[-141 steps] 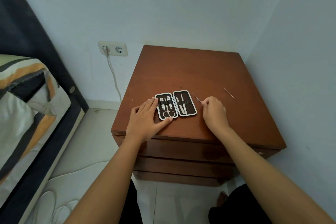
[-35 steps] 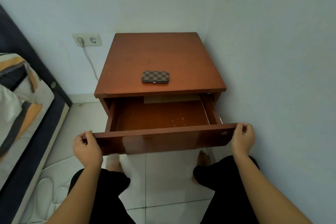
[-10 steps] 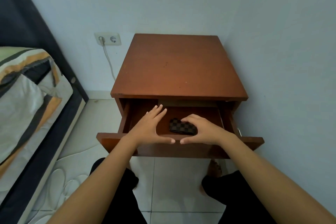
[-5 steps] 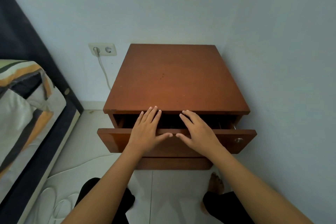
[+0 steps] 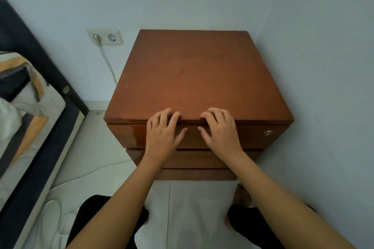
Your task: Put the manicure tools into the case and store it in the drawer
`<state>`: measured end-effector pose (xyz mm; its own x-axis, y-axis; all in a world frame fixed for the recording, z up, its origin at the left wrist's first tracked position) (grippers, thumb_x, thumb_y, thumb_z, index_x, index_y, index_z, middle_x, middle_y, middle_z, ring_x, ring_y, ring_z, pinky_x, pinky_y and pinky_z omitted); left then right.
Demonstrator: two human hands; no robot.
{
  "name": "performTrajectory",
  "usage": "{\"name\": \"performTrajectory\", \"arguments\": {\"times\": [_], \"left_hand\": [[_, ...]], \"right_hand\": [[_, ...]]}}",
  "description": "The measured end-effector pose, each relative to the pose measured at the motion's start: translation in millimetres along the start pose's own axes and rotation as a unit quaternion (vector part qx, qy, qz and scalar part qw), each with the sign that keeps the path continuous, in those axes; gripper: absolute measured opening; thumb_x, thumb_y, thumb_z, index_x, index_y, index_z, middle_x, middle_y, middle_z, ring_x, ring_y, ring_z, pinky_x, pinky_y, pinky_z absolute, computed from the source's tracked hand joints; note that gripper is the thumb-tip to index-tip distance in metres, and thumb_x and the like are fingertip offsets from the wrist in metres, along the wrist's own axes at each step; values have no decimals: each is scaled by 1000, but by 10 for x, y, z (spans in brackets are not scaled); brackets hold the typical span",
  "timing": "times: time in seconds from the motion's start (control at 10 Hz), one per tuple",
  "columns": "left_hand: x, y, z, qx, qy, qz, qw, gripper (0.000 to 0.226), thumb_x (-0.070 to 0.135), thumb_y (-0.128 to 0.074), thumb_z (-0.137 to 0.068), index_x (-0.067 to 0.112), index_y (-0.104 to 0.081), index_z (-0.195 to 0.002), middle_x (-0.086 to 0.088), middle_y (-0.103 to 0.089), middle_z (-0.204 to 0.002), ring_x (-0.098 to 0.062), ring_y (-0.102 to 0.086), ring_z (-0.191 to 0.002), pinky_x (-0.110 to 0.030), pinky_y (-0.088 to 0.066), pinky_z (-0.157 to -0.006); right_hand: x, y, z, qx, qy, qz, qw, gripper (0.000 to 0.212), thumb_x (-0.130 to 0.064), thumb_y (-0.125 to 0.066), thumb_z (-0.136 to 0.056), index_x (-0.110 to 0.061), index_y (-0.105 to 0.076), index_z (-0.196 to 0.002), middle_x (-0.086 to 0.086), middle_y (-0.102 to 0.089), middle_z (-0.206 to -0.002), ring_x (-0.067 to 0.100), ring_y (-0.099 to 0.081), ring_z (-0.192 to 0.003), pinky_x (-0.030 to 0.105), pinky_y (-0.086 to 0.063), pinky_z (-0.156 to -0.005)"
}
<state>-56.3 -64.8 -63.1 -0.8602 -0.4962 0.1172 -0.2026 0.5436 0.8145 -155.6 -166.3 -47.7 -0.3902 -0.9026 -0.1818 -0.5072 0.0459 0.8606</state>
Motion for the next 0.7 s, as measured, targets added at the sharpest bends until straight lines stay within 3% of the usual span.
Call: {"name": "performTrajectory", "arguments": {"times": [0.2,0.3,0.4,0.5,0.6,0.7], "left_hand": [[8,-4,0,-33,15,11,999,41,36,-65,-81,15,-56,-114,-13,-57,-117,-28,-43,-110,-42,-43,-89],[51,37,13,-92,9,31,995,46,35,-64,-83,14,-54,-123,-14,-54,-125,-32,-47,-117,-43,-42,-94],[79,66,56,-173,-6,34,984,59,40,-54,-88,17,-37,-140,-9,-39,-143,-27,-33,-133,-39,-30,-107],[104,85,186,-237,-3,29,971,67,41,-47,-92,19,-18,-148,-4,-17,-157,-20,-10,-145,-39,-8,-117],[109,158,295,-282,14,3,959,68,44,-43,-94,17,-14,-149,-2,-6,-159,-19,0,-146,-40,4,-116],[83,148,762,-320,54,-5,946,66,43,-42,-94,15,-16,-148,-4,-19,-157,-21,-7,-146,-41,4,-116]], "right_hand": [[3,-5,1,-22,-15,4,1000,30,-21,-66,-77,-18,-55,-104,6,-59,-108,27,-54,-99,36,-47,-79],[-37,17,34,-60,-21,-7,998,33,-19,-63,-80,-17,-53,-111,6,-56,-115,27,-52,-105,36,-47,-84],[-85,37,94,-101,-29,-13,994,41,-17,-58,-85,-14,-48,-124,6,-50,-127,26,-46,-118,37,-45,-94],[-128,47,255,-136,-48,-21,989,50,-18,-54,-88,-12,-38,-135,7,-41,-141,24,-35,-133,36,-39,-104],[-101,40,496,-182,-102,-39,977,56,-20,-51,-90,-13,-29,-141,5,-35,-147,21,-30,-137,35,-35,-108],[-54,-146,1141,-259,-130,-39,956,53,-21,-48,-90,-16,-29,-139,4,-34,-145,21,-35,-132,35,-38,-104]]}}
Point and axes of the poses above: each hand's wrist, its own z-axis away from the middle knuckle, its own y-axis out of the back of the hand, x = y × z, the point moved 10 cm from there along -z, towards the middle knuckle
